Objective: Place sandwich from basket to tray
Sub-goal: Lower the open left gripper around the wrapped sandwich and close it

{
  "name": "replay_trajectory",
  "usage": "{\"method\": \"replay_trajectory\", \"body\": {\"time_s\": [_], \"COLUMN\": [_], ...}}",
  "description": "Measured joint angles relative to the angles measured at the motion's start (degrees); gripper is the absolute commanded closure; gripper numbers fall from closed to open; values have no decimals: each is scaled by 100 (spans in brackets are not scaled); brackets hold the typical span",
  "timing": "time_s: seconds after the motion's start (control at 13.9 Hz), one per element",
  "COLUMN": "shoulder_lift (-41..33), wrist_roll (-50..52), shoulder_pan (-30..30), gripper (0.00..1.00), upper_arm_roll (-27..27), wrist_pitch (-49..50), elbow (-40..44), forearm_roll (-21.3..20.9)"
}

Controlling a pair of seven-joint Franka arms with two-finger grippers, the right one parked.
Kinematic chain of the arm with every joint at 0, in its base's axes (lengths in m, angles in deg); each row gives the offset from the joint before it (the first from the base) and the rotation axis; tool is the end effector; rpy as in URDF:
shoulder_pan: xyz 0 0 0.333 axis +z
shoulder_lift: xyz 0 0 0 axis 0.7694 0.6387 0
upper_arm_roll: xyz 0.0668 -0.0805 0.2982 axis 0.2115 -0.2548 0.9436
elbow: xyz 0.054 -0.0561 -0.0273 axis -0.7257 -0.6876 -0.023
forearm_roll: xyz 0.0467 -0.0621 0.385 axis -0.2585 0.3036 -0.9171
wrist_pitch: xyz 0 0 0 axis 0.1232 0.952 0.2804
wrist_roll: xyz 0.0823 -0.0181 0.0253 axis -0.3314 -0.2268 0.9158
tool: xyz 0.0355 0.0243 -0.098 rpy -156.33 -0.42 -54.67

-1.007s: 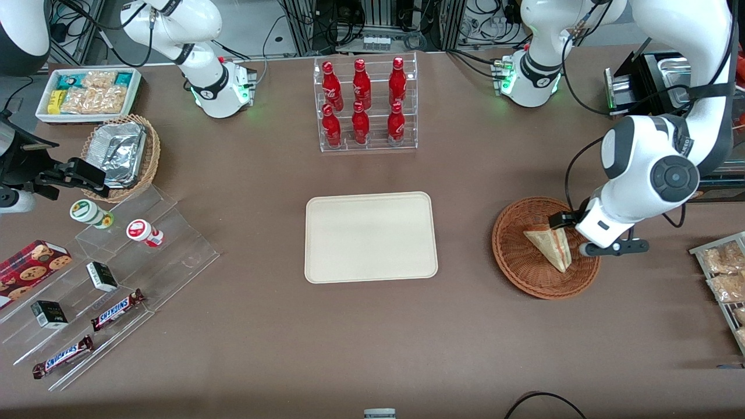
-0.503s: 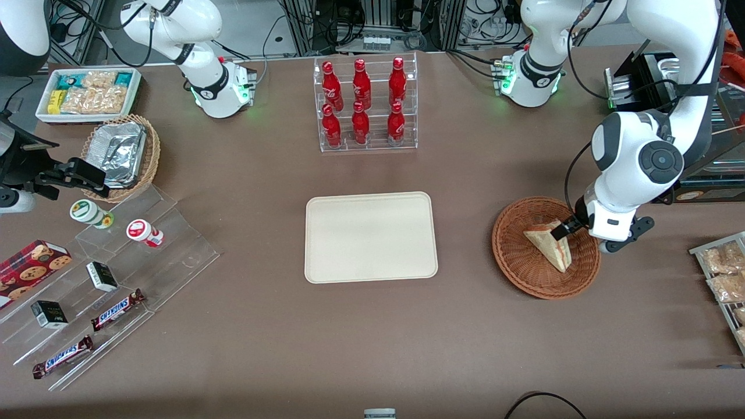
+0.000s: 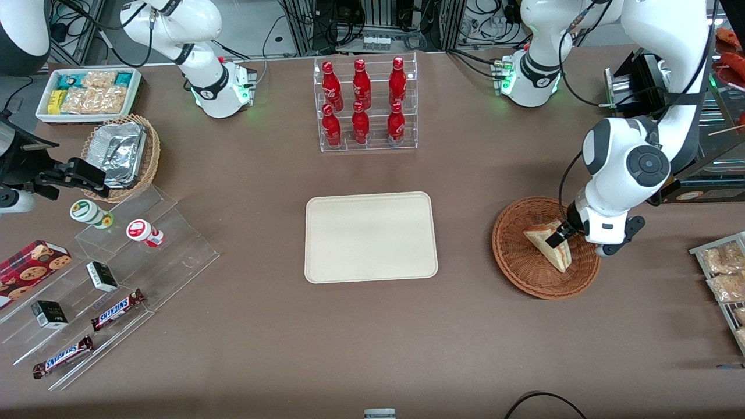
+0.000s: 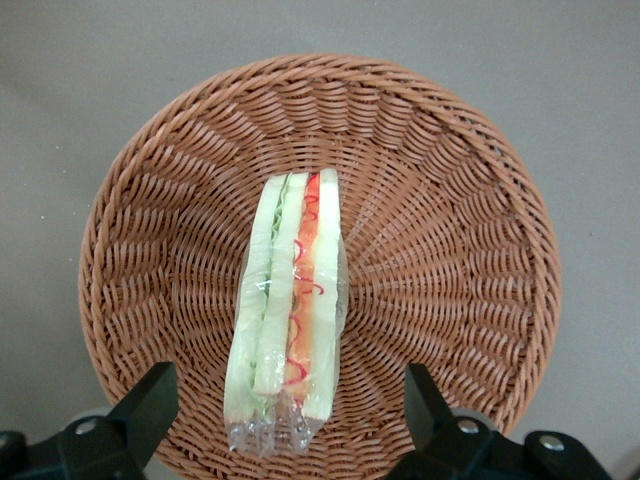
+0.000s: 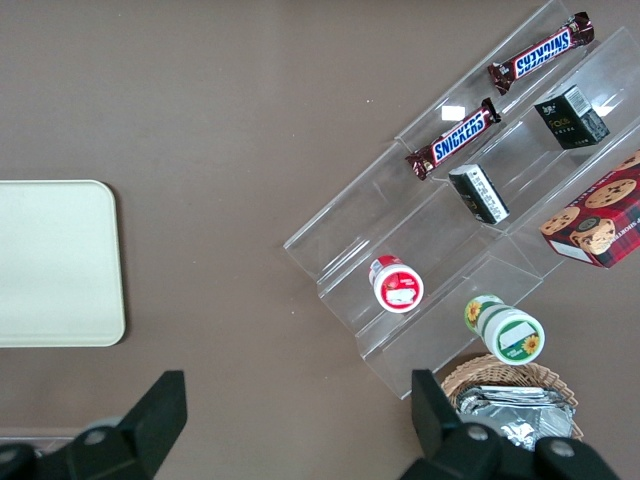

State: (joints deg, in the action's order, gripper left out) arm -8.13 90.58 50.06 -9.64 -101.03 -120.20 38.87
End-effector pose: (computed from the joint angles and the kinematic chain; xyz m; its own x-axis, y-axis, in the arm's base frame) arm 0.5553 -0.0563 0.3040 0.7847 0.6198 0.0097 0.6199 -0.7847 -0.0063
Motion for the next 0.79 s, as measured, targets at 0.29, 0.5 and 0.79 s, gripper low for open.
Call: {"method": "replay_trajectory", "body": {"time_s": [0.29, 0.5, 0.79], "shoulder_lift": [119, 265, 429], "wrist_roll": [1, 11, 26], "shoulder_pan": [0, 0, 0], "gripper": [0, 0, 0], "upper_arm_roll": [0, 0, 0], "wrist_pitch": [-74, -255, -516], "elbow": [-4, -32, -134], "forearm_roll": [0, 0, 0]}}
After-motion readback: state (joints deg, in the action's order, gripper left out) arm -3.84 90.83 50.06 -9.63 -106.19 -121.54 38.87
